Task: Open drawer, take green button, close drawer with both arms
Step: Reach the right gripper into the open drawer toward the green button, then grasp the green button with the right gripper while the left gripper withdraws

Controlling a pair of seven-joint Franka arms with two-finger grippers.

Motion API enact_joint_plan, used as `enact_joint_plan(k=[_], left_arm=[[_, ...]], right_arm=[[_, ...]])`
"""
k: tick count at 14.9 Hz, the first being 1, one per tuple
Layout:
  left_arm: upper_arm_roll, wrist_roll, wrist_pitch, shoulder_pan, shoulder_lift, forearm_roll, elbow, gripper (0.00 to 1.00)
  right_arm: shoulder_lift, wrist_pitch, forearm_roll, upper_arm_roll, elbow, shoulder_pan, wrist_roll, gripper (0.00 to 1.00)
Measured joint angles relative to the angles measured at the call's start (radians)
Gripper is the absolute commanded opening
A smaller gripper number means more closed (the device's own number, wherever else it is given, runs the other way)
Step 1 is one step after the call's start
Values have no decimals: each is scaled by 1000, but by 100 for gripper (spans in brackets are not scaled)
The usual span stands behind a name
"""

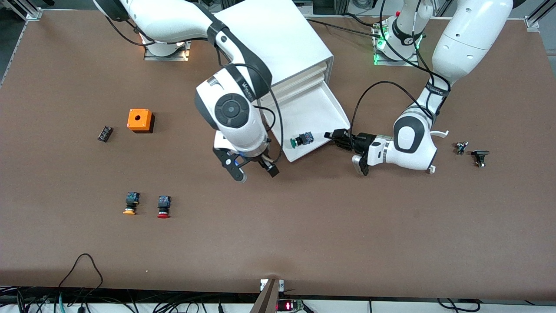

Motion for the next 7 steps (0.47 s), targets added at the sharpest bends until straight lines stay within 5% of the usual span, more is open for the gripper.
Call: enact_joint_plan(k=[4,6,7], left_arm=[[20,0,-9,1,9,2,20,0],[28,0,-11,1,10,2,26,100],[34,-4,12,0,12,2,30,100]], right_arm=[[34,35,0,-6,9,58,115,100],[37,55,0,-9,13,87,179,100],[37,70,0,-10,14,100,209,100]])
